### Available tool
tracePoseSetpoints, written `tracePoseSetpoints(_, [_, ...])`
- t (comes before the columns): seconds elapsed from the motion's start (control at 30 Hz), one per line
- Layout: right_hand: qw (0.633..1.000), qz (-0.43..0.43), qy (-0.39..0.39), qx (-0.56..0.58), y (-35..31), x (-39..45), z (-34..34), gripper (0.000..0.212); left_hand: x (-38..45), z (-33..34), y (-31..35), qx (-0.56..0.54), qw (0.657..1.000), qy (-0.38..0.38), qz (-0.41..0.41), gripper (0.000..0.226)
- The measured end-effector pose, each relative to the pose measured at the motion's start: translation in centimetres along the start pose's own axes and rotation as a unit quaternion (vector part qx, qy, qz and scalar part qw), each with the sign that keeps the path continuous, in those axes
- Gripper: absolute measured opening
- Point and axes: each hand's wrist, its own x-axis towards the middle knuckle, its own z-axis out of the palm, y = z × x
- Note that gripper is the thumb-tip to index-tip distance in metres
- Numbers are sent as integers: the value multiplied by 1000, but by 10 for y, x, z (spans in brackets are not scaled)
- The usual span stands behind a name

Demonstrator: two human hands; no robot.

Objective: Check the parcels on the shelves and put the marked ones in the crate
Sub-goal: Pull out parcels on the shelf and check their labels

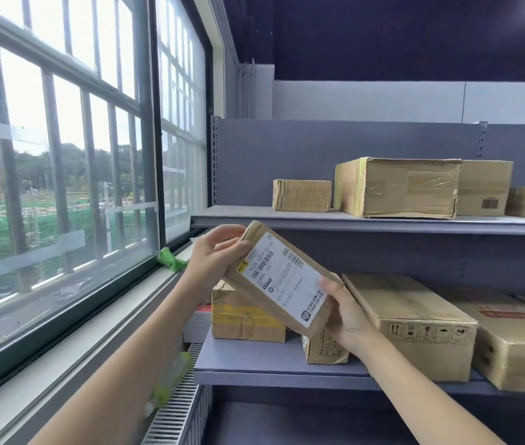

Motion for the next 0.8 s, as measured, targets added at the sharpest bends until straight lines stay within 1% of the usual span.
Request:
tracePoseSetpoints(0.07, [1000, -16, -4, 21, 9, 1, 2, 105, 8, 4, 7, 9, 1000, 6, 4, 14])
tracePoseSetpoints(0.13, [999, -32, -9, 27, 16, 4, 2, 111, 15, 5, 14, 10, 999, 27, 19, 10])
tracePoseSetpoints(0.23, [997, -46, -38, 51, 19, 3, 3, 106, 24, 4, 22, 25, 999, 27, 34, 16])
tracePoseSetpoints(0.3, [994, -56, -49, 78, 21, 1, 5, 102, 26, 6, 21, 31, 999, 29, 34, 16])
tracePoseSetpoints(0.37, [993, -62, -38, 97, 25, 0, 9, 99, 27, 9, 18, 21, 997, 60, 41, 9])
tracePoseSetpoints(0.4, [992, -61, -23, 104, 28, 0, 10, 98, 28, 12, 15, 10, 996, 84, 40, 10])
tracePoseSetpoints(0.43, [992, -57, -7, 111, 31, -1, 12, 96, 28, 15, 13, 3, 994, 103, 35, 24])
tracePoseSetpoints(0.47, [991, -51, 9, 121, 33, -2, 15, 90, 26, 19, 10, -2, 993, 112, 24, 46])
tracePoseSetpoints(0.5, [989, -45, 26, 136, 33, -3, 18, 80, 24, 23, 6, -2, 993, 117, 11, 71])
tracePoseSetpoints(0.53, [985, -40, 41, 160, 34, -3, 21, 68, 20, 27, 0, 1, 994, 107, -4, 92])
tracePoseSetpoints(0.57, [981, -37, 50, 183, 32, -3, 23, 56, 15, 32, -8, 3, 996, 85, -22, 104])
tracePoseSetpoints(0.6, [979, -37, 57, 194, 31, -2, 26, 47, 8, 37, -17, -6, 998, 52, -39, 110])
tracePoseSetpoints(0.63, [980, -39, 57, 189, 30, -2, 28, 43, -1, 42, -25, -25, 998, 18, -55, 109])
tracePoseSetpoints(0.67, [983, -40, 56, 170, 30, 0, 29, 47, -8, 46, -35, -55, 997, -9, -61, 104])
tracePoseSetpoints(0.7, [987, -36, 58, 144, 31, 1, 28, 59, -15, 49, -43, -79, 995, -25, -62, 98])
tracePoseSetpoints(0.73, [992, -33, 62, 105, 32, 2, 26, 72, -20, 50, -51, -95, 993, -28, -61, 95])
tracePoseSetpoints(0.77, [996, -30, 60, 59, 32, 1, 24, 80, -24, 48, -55, -106, 992, -29, -61, 93])
tracePoseSetpoints(0.8, [998, -33, 53, 14, 33, 1, 19, 82, -26, 45, -58, -115, 991, -27, -60, 92])
